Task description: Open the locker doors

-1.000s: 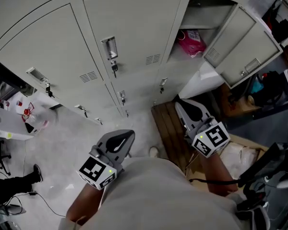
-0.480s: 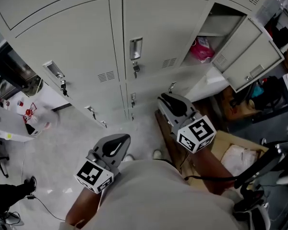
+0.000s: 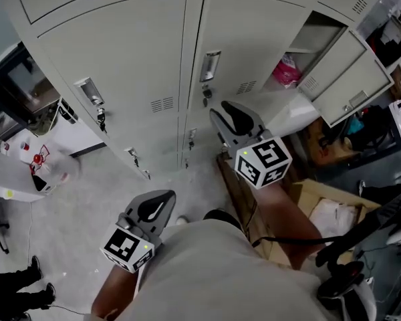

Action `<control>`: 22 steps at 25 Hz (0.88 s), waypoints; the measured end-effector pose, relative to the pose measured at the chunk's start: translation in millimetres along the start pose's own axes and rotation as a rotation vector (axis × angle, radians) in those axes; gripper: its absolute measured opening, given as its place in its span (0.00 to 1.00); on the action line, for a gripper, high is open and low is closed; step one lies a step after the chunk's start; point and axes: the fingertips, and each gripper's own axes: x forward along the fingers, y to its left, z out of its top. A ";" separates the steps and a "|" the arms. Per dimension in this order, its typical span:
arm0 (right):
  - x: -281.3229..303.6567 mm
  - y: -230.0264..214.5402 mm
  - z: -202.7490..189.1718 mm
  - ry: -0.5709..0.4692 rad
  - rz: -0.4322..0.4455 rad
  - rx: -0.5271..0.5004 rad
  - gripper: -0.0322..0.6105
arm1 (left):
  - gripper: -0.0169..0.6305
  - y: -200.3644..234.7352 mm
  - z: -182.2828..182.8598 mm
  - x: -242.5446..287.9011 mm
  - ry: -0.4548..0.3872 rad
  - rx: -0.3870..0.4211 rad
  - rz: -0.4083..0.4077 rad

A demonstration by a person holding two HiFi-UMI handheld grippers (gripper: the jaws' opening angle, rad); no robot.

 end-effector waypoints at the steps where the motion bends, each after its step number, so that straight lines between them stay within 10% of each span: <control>1: 4.9 -0.9 3.2 -0.002 -0.009 -0.007 0.20 | 0.04 2.6 0.1 -3.1 -0.003 0.002 0.002; 22: 88.5 -31.3 36.9 -0.038 -0.168 -0.027 0.27 | 0.04 46.6 -6.1 -36.0 -0.021 -0.020 0.043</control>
